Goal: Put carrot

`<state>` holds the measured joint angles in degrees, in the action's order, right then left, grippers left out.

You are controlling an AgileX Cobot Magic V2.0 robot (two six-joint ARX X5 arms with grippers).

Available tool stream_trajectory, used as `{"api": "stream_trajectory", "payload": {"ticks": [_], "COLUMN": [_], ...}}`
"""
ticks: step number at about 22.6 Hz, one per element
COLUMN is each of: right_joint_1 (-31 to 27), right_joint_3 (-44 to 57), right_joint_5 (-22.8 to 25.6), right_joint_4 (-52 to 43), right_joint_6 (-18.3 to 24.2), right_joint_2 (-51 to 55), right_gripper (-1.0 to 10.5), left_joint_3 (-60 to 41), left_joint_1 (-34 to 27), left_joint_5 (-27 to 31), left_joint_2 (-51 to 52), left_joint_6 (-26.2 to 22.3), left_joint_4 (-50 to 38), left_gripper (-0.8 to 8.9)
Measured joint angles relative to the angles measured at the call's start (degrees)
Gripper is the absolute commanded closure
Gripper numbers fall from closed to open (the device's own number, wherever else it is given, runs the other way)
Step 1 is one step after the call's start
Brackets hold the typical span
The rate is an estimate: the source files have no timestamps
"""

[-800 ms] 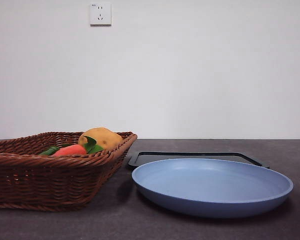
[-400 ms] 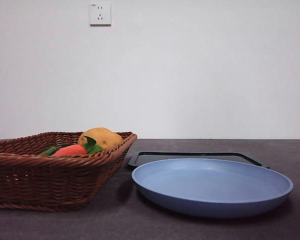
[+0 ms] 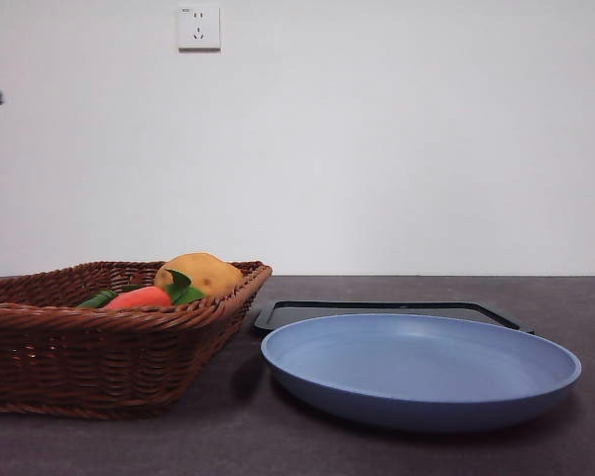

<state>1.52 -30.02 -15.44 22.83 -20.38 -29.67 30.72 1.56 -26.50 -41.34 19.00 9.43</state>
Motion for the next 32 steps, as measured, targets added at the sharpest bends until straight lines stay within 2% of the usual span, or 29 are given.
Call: {"api": "stream_trajectory", "payload": {"ticks": [6,11,16,19,20,22,30,32], "right_joint_1": [0.00,0.02,0.33,2.05,2.67,3.56,4.24,5.01], "right_joint_3": [-4.15,-4.85,-4.87,-4.90,-4.90,-4.90,-4.92,-4.92], "right_joint_5": [-6.27,-9.77,-9.94,-9.92,-9.90,-9.88,-10.05,-11.67], "right_joint_4": [6.14,11.82,13.51,12.92,12.11,10.54,0.70,-1.36], "right_joint_6": [3.63,7.80,9.66,9.73,9.73,9.75,9.66,9.46], "right_joint_2": [-9.81,-17.09,-23.04,-26.82,-28.41,-31.45,-45.66,-48.68], "right_gripper": [9.4,9.4,8.3,7.5,7.5,7.5,7.5,7.7], "left_joint_3": [5.09,6.86,6.88,6.91,6.91,6.91,6.91,6.91], "left_joint_1": [1.20,3.87,4.61,4.61,4.61,4.61,4.61,4.61], "left_joint_5": [-8.28,-9.07,-9.38,-9.53,-9.53,-9.49,-9.51,-9.51], "left_joint_2": [-8.07,-11.80,-12.17,-12.17,-12.17,-12.17,-12.17,-12.17], "left_joint_6": [-3.15,-8.90,-10.64,-10.69,-10.69,-10.67,-10.38,-10.38], "left_joint_4": [4.72,13.53,11.89,11.72,11.72,11.72,11.98,11.98], "left_gripper": [8.06,8.06,8.05,7.89,7.38,5.60,5.55,5.55]}}
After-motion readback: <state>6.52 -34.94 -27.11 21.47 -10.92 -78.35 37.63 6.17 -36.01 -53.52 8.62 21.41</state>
